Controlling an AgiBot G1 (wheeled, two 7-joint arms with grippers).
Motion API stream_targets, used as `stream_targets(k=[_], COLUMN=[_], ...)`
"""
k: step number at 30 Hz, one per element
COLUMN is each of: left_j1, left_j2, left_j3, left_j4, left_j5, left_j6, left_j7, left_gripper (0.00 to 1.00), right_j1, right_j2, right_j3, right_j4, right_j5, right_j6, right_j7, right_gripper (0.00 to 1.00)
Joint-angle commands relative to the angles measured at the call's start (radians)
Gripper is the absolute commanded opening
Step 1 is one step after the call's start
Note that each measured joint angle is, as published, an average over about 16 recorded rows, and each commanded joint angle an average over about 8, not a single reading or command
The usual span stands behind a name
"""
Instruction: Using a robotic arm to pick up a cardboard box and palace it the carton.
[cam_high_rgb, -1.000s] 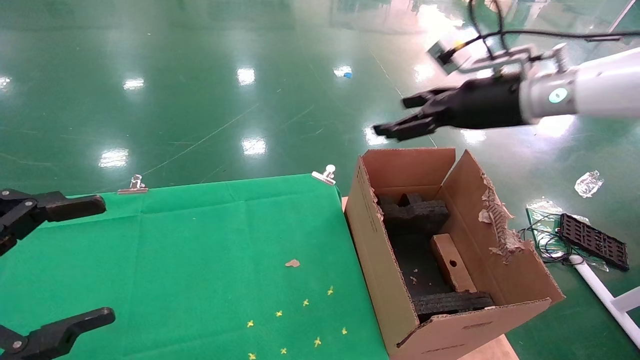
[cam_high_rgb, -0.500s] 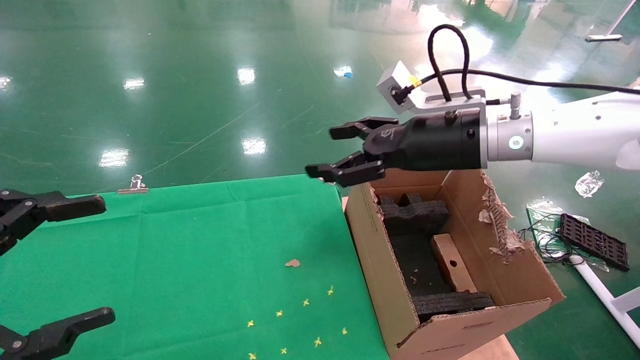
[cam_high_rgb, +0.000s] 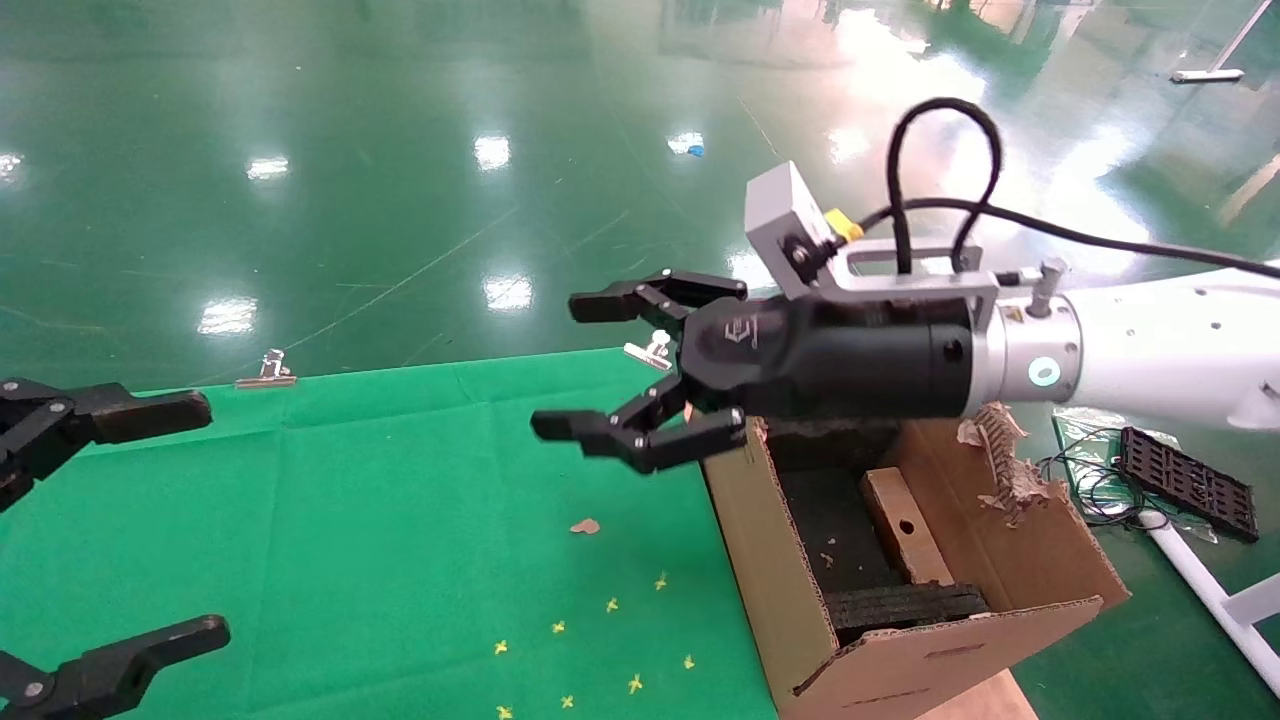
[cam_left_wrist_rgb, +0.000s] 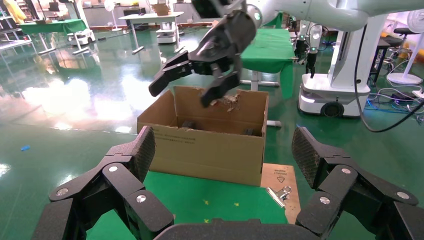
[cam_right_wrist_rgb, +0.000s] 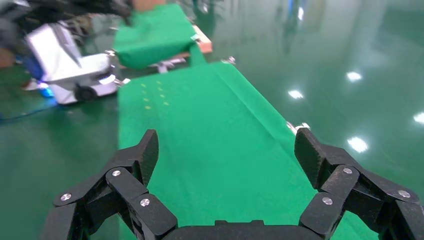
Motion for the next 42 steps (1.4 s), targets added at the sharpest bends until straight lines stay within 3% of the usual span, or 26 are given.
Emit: stream_targets(k=[1, 17, 42], left_j1=[0.0, 0.0, 0.0], left_j2=[0.0, 0.0, 0.0], left_j3=[0.0, 0.001, 0.001], left_j4=[0.0, 0.0, 0.0], left_j5=[0.0, -0.001, -0.001], left_j6=[0.0, 0.0, -0.001], left_j7=[0.0, 0.0, 0.0], left_gripper=[1.0, 1.0, 1.0], right_j1=[-0.038, -0.299, -0.282], right_j2=[0.004, 0.029, 0.028], right_j3=[0.042, 0.329, 0.311], right_j4=[0.033, 0.255, 0.241], right_j5=[0.012, 0.097, 0.092], right_j6=[-0.012, -0.094, -0.089], right_j7=[-0.008, -0.06, -0.058], right_gripper=[1.0, 1.0, 1.0])
